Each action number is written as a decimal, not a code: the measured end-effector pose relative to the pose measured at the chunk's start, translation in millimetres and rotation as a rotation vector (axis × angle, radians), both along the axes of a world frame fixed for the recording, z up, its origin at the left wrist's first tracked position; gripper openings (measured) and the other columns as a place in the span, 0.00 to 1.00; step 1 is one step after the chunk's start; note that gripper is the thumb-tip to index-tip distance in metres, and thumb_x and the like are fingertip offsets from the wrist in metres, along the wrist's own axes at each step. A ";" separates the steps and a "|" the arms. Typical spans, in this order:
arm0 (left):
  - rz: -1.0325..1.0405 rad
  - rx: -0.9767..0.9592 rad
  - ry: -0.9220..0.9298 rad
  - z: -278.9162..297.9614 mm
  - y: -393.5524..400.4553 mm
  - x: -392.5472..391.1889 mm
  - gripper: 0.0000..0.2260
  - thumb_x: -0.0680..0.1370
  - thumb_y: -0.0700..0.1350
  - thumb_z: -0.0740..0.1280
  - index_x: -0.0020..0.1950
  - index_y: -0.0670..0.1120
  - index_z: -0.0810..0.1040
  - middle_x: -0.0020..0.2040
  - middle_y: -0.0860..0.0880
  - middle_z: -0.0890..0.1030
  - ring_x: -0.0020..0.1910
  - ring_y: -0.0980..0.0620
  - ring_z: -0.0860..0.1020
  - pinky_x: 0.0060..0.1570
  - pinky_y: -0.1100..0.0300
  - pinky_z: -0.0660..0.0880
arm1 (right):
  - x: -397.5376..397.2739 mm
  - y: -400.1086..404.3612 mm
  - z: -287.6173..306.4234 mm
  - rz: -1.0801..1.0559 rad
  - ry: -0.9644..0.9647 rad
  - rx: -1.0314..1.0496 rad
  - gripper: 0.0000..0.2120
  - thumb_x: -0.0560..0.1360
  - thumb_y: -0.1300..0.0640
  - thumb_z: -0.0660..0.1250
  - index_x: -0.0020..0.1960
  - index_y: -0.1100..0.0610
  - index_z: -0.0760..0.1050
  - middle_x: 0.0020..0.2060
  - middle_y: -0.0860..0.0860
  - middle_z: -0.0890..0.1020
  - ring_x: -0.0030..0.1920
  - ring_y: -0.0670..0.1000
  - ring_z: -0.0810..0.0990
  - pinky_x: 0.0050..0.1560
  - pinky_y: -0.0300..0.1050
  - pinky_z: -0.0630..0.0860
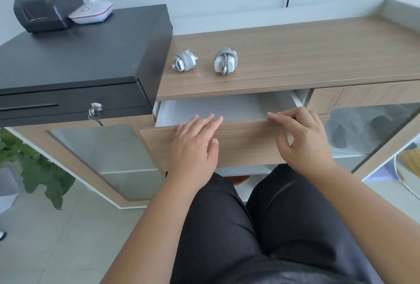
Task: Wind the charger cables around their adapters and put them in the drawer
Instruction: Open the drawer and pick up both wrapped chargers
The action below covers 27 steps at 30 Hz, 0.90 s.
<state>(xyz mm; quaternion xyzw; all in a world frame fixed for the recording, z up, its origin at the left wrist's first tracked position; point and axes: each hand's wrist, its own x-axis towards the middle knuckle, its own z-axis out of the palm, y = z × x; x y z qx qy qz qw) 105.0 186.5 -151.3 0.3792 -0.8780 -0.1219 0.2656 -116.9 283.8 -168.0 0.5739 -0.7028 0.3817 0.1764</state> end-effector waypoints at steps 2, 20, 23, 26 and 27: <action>-0.010 0.000 -0.010 -0.7 5.5 4.3 0.21 0.79 0.45 0.58 0.72 0.55 0.70 0.71 0.55 0.72 0.75 0.48 0.64 0.73 0.54 0.47 | 3.6 6.9 0.3 0.007 -0.006 0.000 0.20 0.69 0.65 0.61 0.58 0.56 0.81 0.47 0.52 0.79 0.47 0.50 0.70 0.53 0.40 0.65; 0.039 -0.196 -0.113 60.5 11.6 -1.3 0.14 0.81 0.53 0.58 0.64 0.56 0.77 0.56 0.56 0.81 0.55 0.49 0.78 0.43 0.58 0.71 | 1.6 -8.1 89.1 0.052 -0.311 0.416 0.12 0.74 0.59 0.62 0.47 0.47 0.82 0.34 0.45 0.80 0.35 0.47 0.78 0.37 0.40 0.71; 0.061 -0.238 -0.057 90.9 -41.9 -27.6 0.14 0.80 0.50 0.61 0.65 0.52 0.77 0.57 0.50 0.80 0.55 0.45 0.77 0.45 0.57 0.70 | -5.1 -50.6 109.8 0.093 -0.326 0.311 0.13 0.74 0.59 0.63 0.54 0.47 0.80 0.46 0.47 0.79 0.44 0.49 0.78 0.47 0.42 0.73; 0.098 -0.122 -0.136 104.2 -104.4 -51.3 0.20 0.79 0.49 0.62 0.71 0.50 0.70 0.67 0.47 0.72 0.64 0.42 0.71 0.58 0.50 0.71 | -13.2 -99.8 119.5 0.156 -0.358 0.349 0.20 0.74 0.56 0.65 0.65 0.46 0.72 0.60 0.50 0.74 0.55 0.52 0.77 0.56 0.44 0.73; 0.119 -0.065 -0.170 104.0 -121.0 -57.9 0.22 0.79 0.48 0.62 0.73 0.50 0.67 0.70 0.47 0.69 0.67 0.43 0.68 0.61 0.50 0.70 | -15.9 -114.7 120.3 0.166 -0.370 0.384 0.23 0.74 0.54 0.66 0.68 0.45 0.69 0.63 0.51 0.71 0.58 0.53 0.76 0.57 0.43 0.71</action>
